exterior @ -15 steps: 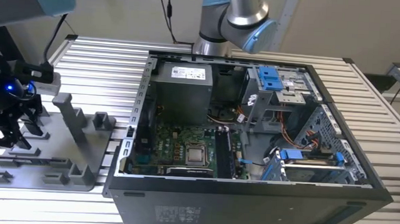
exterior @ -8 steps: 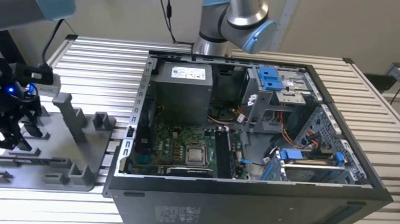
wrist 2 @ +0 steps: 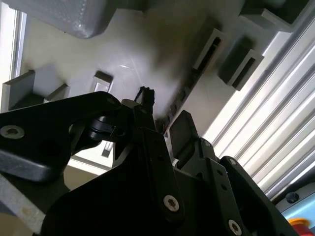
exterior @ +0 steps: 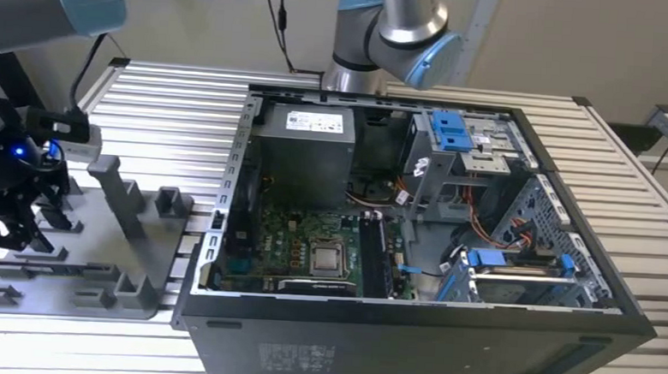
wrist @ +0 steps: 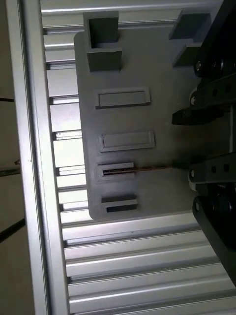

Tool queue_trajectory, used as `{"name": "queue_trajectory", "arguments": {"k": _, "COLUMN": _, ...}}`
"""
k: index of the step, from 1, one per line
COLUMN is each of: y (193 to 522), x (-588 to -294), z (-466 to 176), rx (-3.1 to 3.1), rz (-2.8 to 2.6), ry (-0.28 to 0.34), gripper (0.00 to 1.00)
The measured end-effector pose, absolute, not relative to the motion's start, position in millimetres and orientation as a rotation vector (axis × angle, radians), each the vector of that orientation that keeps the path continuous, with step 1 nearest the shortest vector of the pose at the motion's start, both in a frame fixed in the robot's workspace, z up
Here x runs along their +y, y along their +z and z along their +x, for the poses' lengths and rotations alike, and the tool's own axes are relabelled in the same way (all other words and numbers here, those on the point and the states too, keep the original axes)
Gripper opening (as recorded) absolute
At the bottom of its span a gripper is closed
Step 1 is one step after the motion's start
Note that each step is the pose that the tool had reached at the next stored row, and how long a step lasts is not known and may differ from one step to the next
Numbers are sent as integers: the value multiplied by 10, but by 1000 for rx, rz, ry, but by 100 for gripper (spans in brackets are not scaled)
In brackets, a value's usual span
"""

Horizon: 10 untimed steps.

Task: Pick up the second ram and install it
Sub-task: 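Pick up the second ram and move it above second insertion slot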

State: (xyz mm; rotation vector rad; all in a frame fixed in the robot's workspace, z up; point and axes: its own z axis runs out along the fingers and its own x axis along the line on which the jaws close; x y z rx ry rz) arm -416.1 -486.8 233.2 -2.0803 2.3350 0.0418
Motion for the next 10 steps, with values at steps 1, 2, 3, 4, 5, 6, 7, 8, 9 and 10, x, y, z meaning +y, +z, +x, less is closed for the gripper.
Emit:
{"name": "queue_trajectory", "arguments": {"k": 1, "y": 2323, "x": -4868, "z": -4162, "rx": 2331, "rz": -2085, "ry": 42, "gripper": 42}}
{"name": "queue_trajectory", "arguments": {"k": 2, "y": 2312, "x": -4868, "z": -4162, "rx": 2326, "rz": -2091, "ry": 42, "gripper": 42}}
{"name": "queue_trajectory", "arguments": {"k": 3, "y": 2303, "x": -4869, "z": -4163, "rx": 2320, "rz": -2097, "ry": 42, "gripper": 42}}
{"name": "queue_trajectory", "arguments": {"k": 4, "y": 2291, "x": -4872, "z": -4163, "rx": 2314, "rz": -2104, "ry": 42, "gripper": 42}}
{"name": "queue_trajectory", "arguments": {"k": 5, "y": 2281, "x": -4878, "z": -4163, "rx": 2309, "rz": -2110, "ry": 42, "gripper": 42}}
{"name": "queue_trajectory", "arguments": {"k": 6, "y": 2270, "x": -4884, "z": -4163, "rx": 2305, "rz": -2115, "ry": 43, "gripper": 42}}
{"name": "queue_trajectory", "arguments": {"k": 7, "y": 2260, "x": -4894, "z": -4163, "rx": 2301, "rz": -2120, "ry": 44, "gripper": 42}}
{"name": "queue_trajectory", "arguments": {"k": 8, "y": 2253, "x": -4907, "z": -4163, "rx": 2298, "rz": -2125, "ry": 45, "gripper": 42}}
{"name": "queue_trajectory", "arguments": {"k": 9, "y": 2246, "x": -4925, "z": -4163, "rx": 2295, "rz": -2128, "ry": 45, "gripper": 42}}
{"name": "queue_trajectory", "arguments": {"k": 10, "y": 2240, "x": -4946, "z": -4162, "rx": 2294, "rz": -2130, "ry": 46, "gripper": 42}}
